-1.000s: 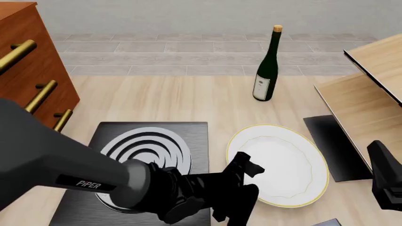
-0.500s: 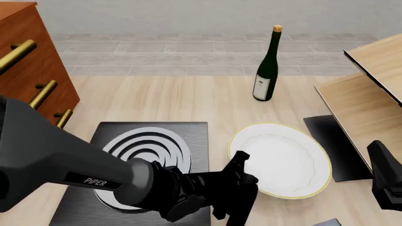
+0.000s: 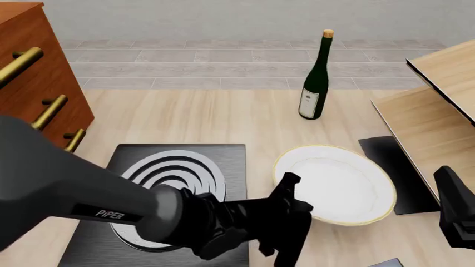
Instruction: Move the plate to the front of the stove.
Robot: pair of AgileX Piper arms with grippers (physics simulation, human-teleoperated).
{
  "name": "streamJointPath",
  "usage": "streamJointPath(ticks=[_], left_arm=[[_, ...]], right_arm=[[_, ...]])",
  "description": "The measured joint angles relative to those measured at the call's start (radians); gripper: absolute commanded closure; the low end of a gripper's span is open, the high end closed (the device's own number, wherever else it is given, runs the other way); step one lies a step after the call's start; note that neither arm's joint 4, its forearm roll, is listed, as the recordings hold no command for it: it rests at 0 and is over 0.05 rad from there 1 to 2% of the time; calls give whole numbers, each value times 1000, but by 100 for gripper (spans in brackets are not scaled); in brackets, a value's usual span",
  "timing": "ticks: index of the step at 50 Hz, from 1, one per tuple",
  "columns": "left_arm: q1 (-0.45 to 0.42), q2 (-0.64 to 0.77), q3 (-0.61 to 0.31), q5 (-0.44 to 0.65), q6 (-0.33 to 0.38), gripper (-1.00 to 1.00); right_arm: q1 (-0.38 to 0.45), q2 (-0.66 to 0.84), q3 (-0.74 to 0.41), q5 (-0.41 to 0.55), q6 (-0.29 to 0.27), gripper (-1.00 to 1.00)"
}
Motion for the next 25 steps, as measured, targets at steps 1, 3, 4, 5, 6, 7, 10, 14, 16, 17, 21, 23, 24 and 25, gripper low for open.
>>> streamJointPath(ticks=[1,3,4,5,6,7,10,14,16,17,21,23,24,25], left_arm=[[0,-2,0,-2,0,100],[1,-4,2,-8,1,100],[1,-5,2,-10,2,100],[1,-6,3,-12,2,100],[2,-7,3,-14,2,100],[2,-7,5,-17,3,100],[5,-8,9,-25,5,100],[9,-10,17,-38,11,100],[13,-12,22,-45,15,100],[15,-13,25,-48,17,100],[23,-17,36,-65,25,100],[28,-19,42,-73,31,100],[30,-20,45,-78,33,100],[33,-21,48,-82,36,100]], right_arm=[[0,0,0,0,0,-100],[0,0,0,0,0,-100],[0,0,0,0,0,-100],[0,0,0,0,0,-100],[0,0,0,0,0,-100],[0,0,0,0,0,-100],[0,0,0,0,0,-100],[0,0,0,0,0,-100],[0,0,0,0,0,-100],[0,0,0,0,0,-100],[0,0,0,0,0,-100],[0,0,0,0,0,-100],[0,0,0,0,0,-100],[0,0,0,0,0,-100]])
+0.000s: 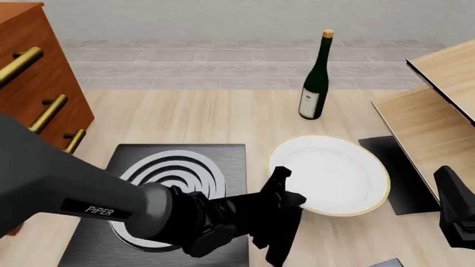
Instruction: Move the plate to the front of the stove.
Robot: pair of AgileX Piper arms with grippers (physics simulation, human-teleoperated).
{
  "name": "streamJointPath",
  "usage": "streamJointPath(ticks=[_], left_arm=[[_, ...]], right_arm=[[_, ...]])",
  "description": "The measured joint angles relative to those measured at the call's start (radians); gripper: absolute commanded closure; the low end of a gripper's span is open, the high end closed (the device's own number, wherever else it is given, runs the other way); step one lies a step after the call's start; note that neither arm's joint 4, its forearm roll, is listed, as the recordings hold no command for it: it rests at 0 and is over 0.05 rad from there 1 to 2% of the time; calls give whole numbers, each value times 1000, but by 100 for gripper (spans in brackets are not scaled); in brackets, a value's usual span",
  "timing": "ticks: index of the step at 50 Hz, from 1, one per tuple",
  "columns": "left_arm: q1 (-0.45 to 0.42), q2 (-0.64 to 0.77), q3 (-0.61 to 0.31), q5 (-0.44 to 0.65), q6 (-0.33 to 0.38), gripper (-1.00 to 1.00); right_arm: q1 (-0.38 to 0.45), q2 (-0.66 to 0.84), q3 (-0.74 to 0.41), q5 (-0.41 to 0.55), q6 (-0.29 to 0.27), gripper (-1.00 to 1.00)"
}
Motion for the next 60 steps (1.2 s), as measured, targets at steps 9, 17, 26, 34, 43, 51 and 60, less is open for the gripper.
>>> streamJointPath(ticks=[9,17,26,34,43,51,60], left_arm=[[20,-15,23,-39,23,100],[30,-35,37,-58,40,100],[43,-61,59,-80,63,100],[55,-92,82,-86,80,100],[67,-144,112,-90,99,100],[67,-201,128,-80,105,100],[70,-276,136,-51,107,100]], right_arm=[[0,0,0,0,0,-100],[0,0,0,0,0,-100],[0,0,0,0,-1,-100],[0,0,0,0,-1,-100],[0,0,0,0,0,-100],[0,0,0,0,0,-100],[0,0,0,0,-1,-100]])
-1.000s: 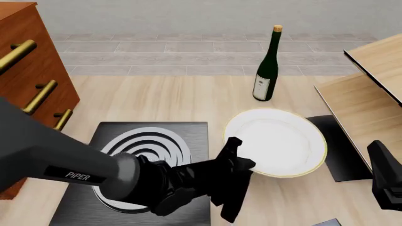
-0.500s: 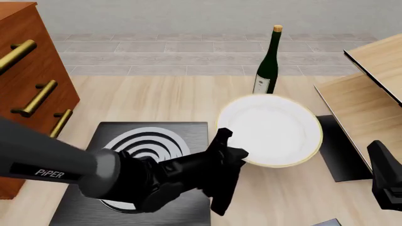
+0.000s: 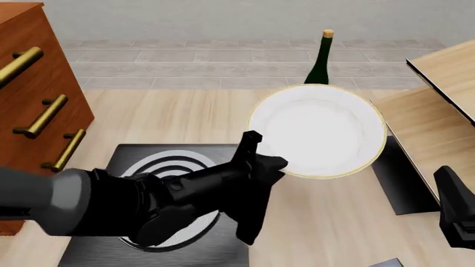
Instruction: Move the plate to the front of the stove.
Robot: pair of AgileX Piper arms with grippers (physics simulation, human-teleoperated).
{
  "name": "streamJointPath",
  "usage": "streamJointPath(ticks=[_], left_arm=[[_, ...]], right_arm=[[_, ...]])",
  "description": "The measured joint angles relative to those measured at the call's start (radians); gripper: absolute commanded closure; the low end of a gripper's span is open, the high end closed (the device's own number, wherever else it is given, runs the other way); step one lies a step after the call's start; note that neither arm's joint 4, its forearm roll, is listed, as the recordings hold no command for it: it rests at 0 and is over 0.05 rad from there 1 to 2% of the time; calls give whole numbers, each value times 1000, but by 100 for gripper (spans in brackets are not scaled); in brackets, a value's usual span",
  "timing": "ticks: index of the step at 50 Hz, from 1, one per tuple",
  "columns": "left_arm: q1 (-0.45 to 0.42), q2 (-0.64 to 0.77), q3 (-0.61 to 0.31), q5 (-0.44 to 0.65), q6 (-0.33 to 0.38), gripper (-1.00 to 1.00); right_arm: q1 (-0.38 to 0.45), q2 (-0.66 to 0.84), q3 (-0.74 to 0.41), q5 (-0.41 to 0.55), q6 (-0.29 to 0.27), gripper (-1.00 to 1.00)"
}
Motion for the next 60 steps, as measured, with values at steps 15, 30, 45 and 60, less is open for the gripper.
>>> streamJointPath(ticks=[15,30,45,60], left_arm=[[4,-104,14,42,7,100],[3,-225,3,115,-6,100],[14,-319,-11,176,-5,100],[93,-366,13,199,49,100]], right_arm=[[0,0,0,0,0,-100],[0,0,0,0,0,-100],[0,0,0,1,-1,-100],[-1,0,0,1,-2,-100]])
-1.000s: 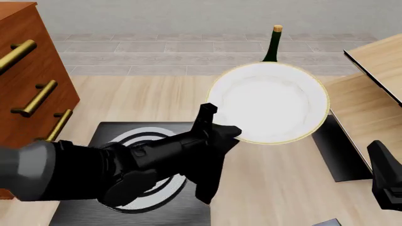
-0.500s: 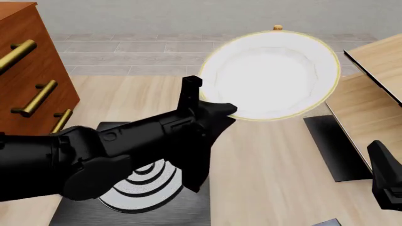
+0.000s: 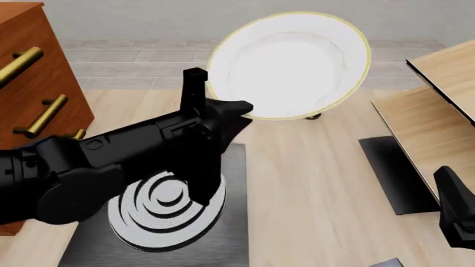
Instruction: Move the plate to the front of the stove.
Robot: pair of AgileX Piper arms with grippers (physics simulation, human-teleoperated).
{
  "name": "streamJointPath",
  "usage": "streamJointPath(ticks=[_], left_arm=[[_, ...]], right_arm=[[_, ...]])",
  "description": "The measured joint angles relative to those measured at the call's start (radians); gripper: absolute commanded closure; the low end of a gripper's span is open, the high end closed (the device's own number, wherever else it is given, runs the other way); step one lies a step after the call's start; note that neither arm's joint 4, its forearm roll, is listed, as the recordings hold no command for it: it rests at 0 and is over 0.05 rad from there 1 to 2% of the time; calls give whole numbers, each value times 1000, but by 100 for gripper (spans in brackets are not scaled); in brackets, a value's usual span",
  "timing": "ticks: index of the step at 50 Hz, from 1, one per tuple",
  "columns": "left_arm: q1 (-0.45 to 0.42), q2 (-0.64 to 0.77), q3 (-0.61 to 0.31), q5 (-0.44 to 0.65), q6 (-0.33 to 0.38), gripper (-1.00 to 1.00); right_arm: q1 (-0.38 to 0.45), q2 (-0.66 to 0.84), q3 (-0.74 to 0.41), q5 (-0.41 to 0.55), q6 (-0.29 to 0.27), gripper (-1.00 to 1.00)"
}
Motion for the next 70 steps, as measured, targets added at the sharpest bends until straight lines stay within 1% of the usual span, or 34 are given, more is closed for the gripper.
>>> streamJointPath(ticks=[18,31,42,53,70], left_arm=[[144,-17,21,14,86,100],[255,-31,-37,108,101,100],[342,-43,-108,245,87,100],[407,-50,-173,367,63,100],[449,-55,-248,497,26,100]], right_arm=[[-1,0,0,1,-1,-100],[-1,0,0,1,-1,-100],[-1,0,0,1,-1,-100],[-1,0,0,0,-2,-100],[-1,0,0,0,-2,-100]])
